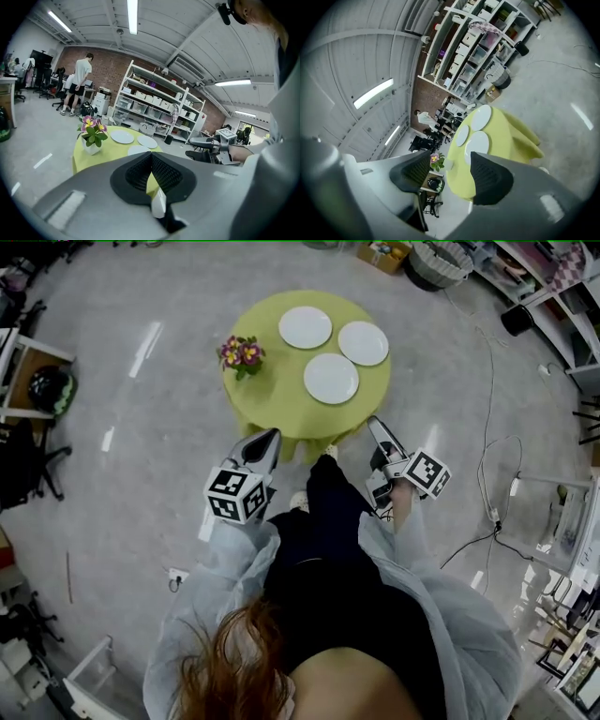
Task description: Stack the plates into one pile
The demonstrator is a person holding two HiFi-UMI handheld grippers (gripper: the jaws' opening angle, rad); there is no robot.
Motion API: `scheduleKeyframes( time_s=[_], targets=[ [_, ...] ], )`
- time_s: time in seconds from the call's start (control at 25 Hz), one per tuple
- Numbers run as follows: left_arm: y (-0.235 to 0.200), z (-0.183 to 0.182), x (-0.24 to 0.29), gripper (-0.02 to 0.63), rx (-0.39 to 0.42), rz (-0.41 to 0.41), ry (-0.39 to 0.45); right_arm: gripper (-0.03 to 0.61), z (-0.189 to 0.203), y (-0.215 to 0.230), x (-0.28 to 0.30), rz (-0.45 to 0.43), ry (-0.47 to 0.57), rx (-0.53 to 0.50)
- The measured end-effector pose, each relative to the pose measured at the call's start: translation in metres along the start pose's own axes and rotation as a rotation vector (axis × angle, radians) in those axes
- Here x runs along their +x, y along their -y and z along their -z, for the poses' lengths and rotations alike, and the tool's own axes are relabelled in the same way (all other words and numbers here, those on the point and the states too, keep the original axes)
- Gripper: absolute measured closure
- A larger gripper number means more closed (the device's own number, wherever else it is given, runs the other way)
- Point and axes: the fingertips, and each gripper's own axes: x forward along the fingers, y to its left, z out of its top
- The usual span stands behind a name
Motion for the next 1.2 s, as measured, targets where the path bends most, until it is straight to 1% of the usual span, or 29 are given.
scheduleKeyframes(
  time_s=[0.2,0.36,0.6,0.88,1.04,1.2],
  targets=[
    [-0.011,0.004,0.031,0.602,-0.020,-0.013,-0.042,0.295,0.002,0.039,0.025,0.019,-0.072,0.114],
    [-0.022,0.011,0.054,0.601,-0.041,-0.029,-0.091,0.291,0.001,0.056,0.047,0.025,-0.134,0.148],
    [-0.043,0.029,0.075,0.601,-0.100,-0.077,-0.148,0.283,-0.007,0.080,0.075,0.050,-0.181,0.206],
    [-0.063,0.032,0.095,0.601,-0.143,-0.126,-0.177,0.279,-0.005,0.106,0.094,0.100,-0.246,0.251],
    [-0.064,0.030,0.105,0.601,-0.162,-0.134,-0.182,0.272,-0.002,0.117,0.099,0.124,-0.272,0.281],
    [-0.062,0.027,0.113,0.601,-0.181,-0.137,-0.180,0.312,-0.002,0.122,0.100,0.126,-0.283,0.323]
  ],
)
